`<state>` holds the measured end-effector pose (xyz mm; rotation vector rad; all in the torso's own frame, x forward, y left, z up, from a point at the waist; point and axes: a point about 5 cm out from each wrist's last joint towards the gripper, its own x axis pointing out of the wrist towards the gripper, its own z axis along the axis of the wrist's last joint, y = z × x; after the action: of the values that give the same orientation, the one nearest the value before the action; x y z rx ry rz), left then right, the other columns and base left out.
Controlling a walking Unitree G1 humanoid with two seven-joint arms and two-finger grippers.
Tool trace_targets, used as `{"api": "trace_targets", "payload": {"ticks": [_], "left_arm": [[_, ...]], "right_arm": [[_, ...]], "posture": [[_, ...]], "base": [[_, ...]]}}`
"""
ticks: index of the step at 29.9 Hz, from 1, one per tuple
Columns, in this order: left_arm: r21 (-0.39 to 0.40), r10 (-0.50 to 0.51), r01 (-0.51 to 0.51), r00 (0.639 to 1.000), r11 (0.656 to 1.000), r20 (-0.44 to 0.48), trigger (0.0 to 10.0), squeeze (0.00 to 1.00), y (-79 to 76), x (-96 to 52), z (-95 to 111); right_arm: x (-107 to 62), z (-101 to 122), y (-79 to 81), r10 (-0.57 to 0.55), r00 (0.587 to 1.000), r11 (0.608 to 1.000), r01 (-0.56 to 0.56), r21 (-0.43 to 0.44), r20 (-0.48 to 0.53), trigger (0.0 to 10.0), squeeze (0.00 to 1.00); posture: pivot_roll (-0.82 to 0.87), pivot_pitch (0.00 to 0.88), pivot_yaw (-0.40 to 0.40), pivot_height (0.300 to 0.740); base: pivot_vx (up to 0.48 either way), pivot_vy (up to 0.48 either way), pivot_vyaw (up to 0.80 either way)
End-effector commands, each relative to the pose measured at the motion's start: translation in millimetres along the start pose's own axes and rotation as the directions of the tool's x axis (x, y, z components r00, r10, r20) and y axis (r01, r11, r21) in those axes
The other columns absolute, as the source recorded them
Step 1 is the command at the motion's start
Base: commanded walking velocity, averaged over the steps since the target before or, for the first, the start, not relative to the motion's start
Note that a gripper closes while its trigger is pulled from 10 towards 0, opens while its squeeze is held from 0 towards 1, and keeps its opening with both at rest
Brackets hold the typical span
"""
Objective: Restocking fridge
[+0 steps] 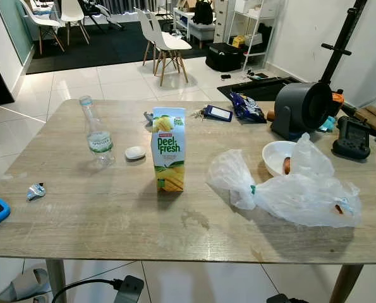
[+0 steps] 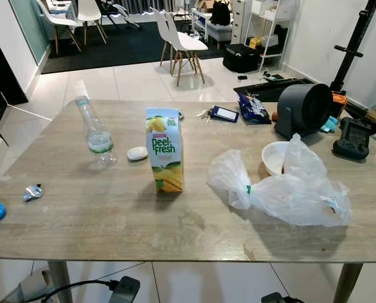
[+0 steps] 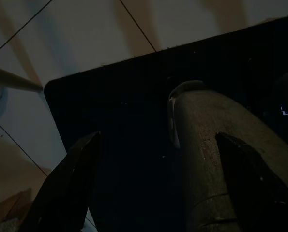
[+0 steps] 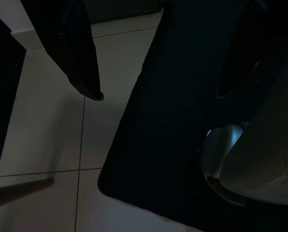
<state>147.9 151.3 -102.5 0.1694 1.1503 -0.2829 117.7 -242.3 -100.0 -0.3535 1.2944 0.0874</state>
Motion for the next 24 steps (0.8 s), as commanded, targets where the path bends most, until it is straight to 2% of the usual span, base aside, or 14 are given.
{"api": "trace_targets", "payload": {"ticks": [1, 24], "left_arm": [[-0.012, 0.004, -0.004, 1.000, 1.000, -0.023, 10.0, 0.00, 0.6, -0.4, -5.4], [-0.001, 0.003, -0.003, 1.000, 1.000, -0.024, 10.0, 0.00, 0.7, -0.5, -6.3]], "right_arm": [[-0.2, 0.8, -1.9, -0.002, 1.000, 1.000, 0.002, -0.007, 0.003, 10.0, 0.00], [-0.1, 0.1, -0.6, 0.000, 1.000, 1.000, 0.000, -0.013, 0.000, 10.0, 0.00]], "posture": [[0.06, 0.000, -0.010, 0.740], [0.06, 0.000, -0.018, 0.740]], "base": [[0.000, 0.000, 0.00], [0.000, 0.000, 0.00]]}}
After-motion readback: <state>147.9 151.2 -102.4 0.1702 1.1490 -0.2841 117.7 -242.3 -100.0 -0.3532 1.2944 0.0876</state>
